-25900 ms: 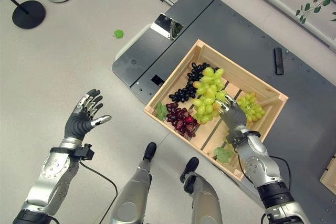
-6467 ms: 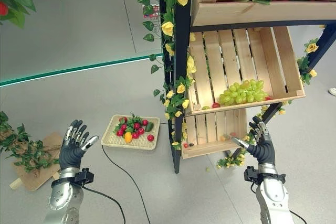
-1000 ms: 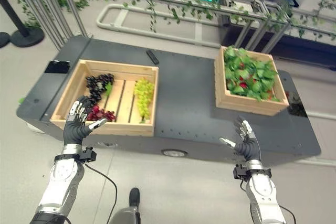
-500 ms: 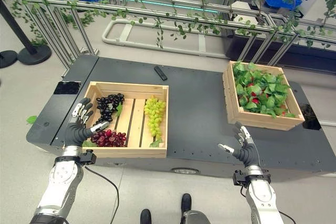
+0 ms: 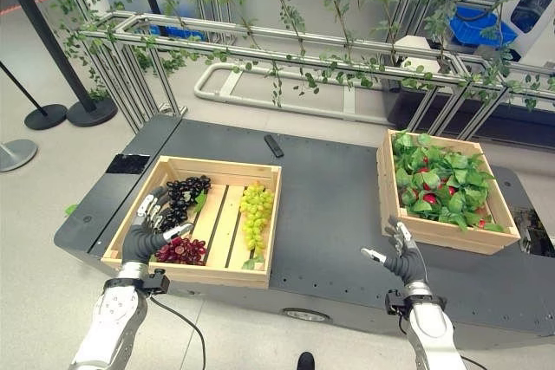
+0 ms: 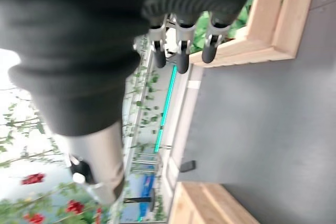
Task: Pick up the fruits from the basket on one side to the basket on the other side
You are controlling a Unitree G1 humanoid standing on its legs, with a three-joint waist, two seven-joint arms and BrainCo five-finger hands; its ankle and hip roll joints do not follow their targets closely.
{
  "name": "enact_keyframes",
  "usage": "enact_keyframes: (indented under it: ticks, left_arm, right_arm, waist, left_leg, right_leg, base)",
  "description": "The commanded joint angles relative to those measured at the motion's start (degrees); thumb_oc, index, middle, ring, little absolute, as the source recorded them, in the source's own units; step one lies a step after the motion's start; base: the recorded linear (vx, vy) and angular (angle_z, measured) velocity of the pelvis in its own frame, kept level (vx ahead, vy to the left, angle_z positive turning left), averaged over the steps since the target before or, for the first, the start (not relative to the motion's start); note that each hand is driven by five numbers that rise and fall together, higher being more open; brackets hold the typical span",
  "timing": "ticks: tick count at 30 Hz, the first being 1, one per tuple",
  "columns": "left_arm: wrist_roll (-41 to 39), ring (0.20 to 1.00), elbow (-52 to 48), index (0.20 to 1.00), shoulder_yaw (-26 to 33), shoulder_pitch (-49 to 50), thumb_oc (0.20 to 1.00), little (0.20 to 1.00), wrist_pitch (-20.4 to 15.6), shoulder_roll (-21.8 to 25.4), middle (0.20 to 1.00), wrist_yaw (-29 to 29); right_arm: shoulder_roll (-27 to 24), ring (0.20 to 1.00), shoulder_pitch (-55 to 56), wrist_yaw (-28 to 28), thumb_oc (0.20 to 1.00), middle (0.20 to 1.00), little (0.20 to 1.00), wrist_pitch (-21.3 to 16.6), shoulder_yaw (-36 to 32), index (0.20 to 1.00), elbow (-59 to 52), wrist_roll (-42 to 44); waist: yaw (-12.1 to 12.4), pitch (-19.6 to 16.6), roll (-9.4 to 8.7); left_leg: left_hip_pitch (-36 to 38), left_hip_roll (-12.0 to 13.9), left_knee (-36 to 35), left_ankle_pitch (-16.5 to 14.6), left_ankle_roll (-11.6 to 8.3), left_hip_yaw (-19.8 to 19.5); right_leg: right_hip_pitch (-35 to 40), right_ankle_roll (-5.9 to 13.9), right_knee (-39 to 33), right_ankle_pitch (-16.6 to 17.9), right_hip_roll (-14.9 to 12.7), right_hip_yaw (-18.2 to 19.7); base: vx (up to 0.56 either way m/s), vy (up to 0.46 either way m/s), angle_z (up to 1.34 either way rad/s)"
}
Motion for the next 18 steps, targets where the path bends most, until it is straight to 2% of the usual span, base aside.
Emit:
enact_keyframes:
  ticks: [1,5,7,10,18]
  left_arm:
    - [2.0,1.000,4.6,1.000,0.1,-2.4,1.000,1.000,-0.9,1.0,1.000,0.7]
    - [1.3,1.000,10.9,1.000,0.0,-1.9,1.000,1.000,0.3,-0.3,1.000,0.3]
    - [1.2,1.000,11.0,1.000,0.0,-2.0,1.000,1.000,0.2,-0.3,1.000,0.3]
    - [-0.7,1.000,18.8,1.000,-0.9,-2.1,1.000,1.000,1.4,-1.8,1.000,-0.9]
    - [0.0,1.000,20.1,1.000,-2.0,-1.7,1.000,1.000,1.8,-2.1,1.000,-1.3]
  right_arm:
    - [-1.6,1.000,-1.3,-1.0,1.000,1.000,1.000,-1.6,0.7,1.000,0.6,0.0]
    - [-1.2,1.000,-1.3,-1.0,1.000,1.000,1.000,-1.3,1.3,1.000,4.5,0.0]
    - [-1.2,1.000,-1.3,-1.0,1.000,1.000,1.000,-1.3,1.3,1.000,4.5,0.0]
    - [-1.3,1.000,-2.2,-0.9,1.000,1.000,1.000,-0.6,3.7,1.000,10.2,-1.8]
    - [-1.1,1.000,-2.4,-0.3,1.000,1.000,1.000,-0.4,4.8,1.000,11.2,-2.5]
  waist:
    - [-0.4,-0.8,-1.38]
    - [-0.5,-0.8,-1.02]
    - [-0.5,-0.8,-1.00]
    - [-0.6,-0.9,-0.42]
    - [-0.5,-1.3,-0.20]
  left_leg:
    - [-3.4,-1.6,3.9,-0.6,0.16,1.9]
    - [-3.4,-1.7,4.3,-0.8,0.14,1.8]
    - [-3.3,-1.6,4.3,-0.8,0.14,1.8]
    - [-3.2,-1.7,4.6,-0.8,0.03,1.9]
    - [-2.7,-1.7,4.3,-0.7,-0.04,1.7]
  right_leg:
    - [4.3,5.74,5.2,-10.7,-1.8,-0.9]
    - [4.8,5.67,5.1,-10.9,-1.8,-0.9]
    - [4.8,5.67,5.1,-10.9,-1.8,-0.9]
    - [5.2,5.57,5.2,-11.1,-1.9,-0.8]
    - [5.8,5.35,4.9,-11.2,-1.7,-1.0]
  base:
    - [0.00,0.000,0.00]
    - [0.00,0.000,0.00]
    - [0.00,0.000,0.00]
    - [0.00,0.000,0.00]
    - [0.00,0.000,0.00]
